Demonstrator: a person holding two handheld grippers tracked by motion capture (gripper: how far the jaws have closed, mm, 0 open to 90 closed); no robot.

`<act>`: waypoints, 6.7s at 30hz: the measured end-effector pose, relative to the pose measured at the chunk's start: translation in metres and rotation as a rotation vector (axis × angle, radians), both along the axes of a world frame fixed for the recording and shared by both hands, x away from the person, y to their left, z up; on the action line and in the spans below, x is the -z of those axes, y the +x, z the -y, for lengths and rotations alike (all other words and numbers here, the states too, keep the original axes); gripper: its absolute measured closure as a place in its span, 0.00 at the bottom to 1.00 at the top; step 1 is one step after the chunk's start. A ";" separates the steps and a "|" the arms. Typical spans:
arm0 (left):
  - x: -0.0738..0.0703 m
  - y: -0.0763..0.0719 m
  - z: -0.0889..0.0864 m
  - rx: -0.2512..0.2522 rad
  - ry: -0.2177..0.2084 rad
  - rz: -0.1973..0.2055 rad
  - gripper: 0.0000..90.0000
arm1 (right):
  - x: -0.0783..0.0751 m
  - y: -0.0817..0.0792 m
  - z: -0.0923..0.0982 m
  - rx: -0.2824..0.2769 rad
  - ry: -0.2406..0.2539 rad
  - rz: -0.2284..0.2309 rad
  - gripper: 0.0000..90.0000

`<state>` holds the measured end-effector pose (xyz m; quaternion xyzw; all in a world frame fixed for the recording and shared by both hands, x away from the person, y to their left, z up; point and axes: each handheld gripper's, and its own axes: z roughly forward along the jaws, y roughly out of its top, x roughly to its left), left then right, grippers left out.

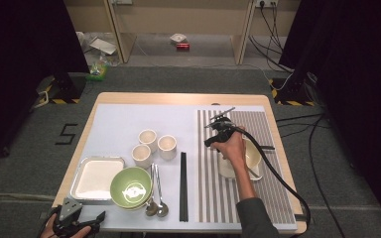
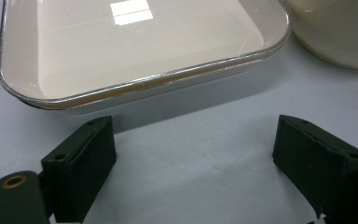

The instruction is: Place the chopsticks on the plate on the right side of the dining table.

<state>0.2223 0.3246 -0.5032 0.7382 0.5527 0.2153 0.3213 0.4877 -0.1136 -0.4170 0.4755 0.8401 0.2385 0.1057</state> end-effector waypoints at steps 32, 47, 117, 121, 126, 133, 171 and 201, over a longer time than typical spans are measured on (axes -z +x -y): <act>0.000 0.000 0.000 -0.005 0.004 -0.001 0.13 | -0.043 -0.004 0.112 0.241 0.048 0.060 0.39; 0.000 0.000 0.000 -0.003 0.002 -0.001 0.13 | -0.030 -0.008 0.151 0.336 0.075 0.048 0.39; 0.000 0.000 0.000 -0.004 0.004 -0.001 0.13 | 0.027 -0.012 0.182 0.413 0.086 -0.050 0.36; 0.000 0.000 0.000 -0.004 0.004 -0.002 0.13 | 0.026 -0.012 0.183 0.412 0.090 -0.044 0.36; 0.000 0.000 0.000 -0.003 0.007 -0.002 0.13 | 0.021 -0.013 0.184 0.414 0.095 -0.033 0.36; 0.000 0.000 0.000 -0.003 0.007 -0.002 0.13 | 0.005 -0.017 0.182 0.420 0.113 -0.006 0.36; 0.000 0.000 0.000 -0.006 0.003 0.000 0.13 | -0.037 -0.010 0.091 0.214 0.131 0.084 0.37; 0.001 0.000 0.000 -0.004 -0.005 0.007 0.13 | -0.044 -0.004 0.016 0.069 0.132 0.102 0.37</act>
